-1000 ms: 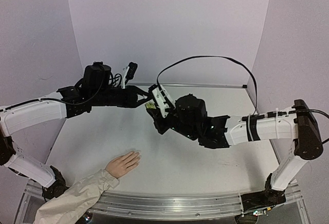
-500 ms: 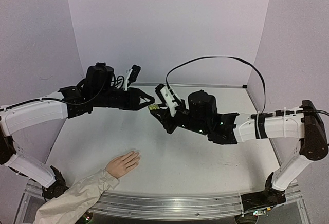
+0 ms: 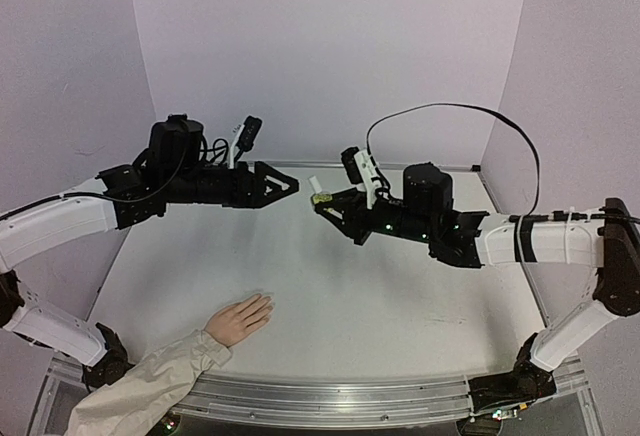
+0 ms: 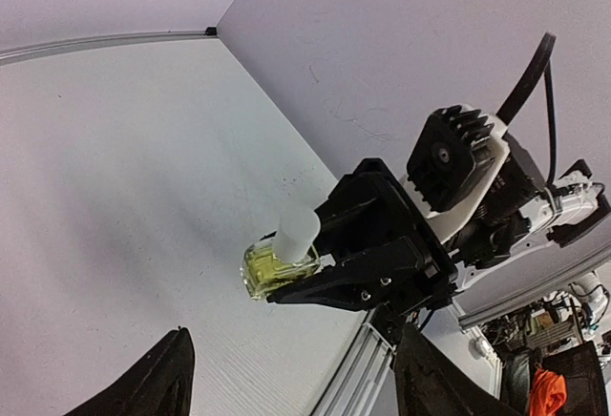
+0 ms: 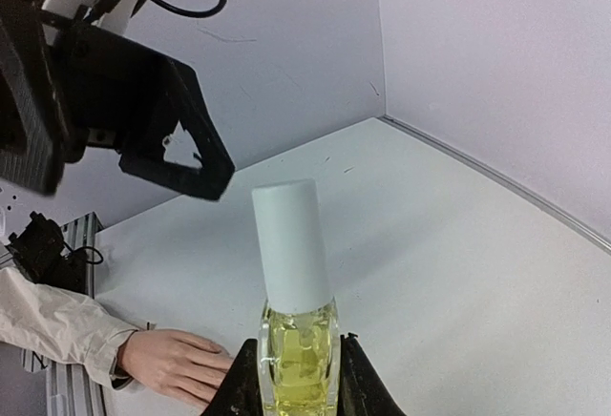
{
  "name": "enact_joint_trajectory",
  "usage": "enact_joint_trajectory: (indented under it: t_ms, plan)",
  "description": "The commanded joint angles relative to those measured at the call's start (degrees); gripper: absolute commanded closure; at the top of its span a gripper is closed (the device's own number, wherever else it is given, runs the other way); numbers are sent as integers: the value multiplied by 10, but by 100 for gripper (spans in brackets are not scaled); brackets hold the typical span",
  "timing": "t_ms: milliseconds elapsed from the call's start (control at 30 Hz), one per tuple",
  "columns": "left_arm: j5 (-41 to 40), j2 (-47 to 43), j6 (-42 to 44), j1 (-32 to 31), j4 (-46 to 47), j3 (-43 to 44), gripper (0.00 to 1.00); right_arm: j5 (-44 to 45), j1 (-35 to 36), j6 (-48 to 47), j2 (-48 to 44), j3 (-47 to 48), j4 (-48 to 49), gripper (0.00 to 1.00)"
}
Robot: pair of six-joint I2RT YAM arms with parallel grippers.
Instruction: Paint the nails
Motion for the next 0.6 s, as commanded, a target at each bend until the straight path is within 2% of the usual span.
enact_joint_trajectory:
  t_ms: [0,200,367,567]
  plan:
    - [67,-13,-22,26,-9,15,29,-109,-5,6,-35,3,29,100]
    - [70,25,36,26,-151,109,34,-129,-5,-5,-13,27,-2,100]
    - [88,36,53,26,-167,126,34,-136,-5,-4,11,47,-8,100]
    - [84,62,57,19,-183,136,40,-147,-5,2,28,62,-10,100]
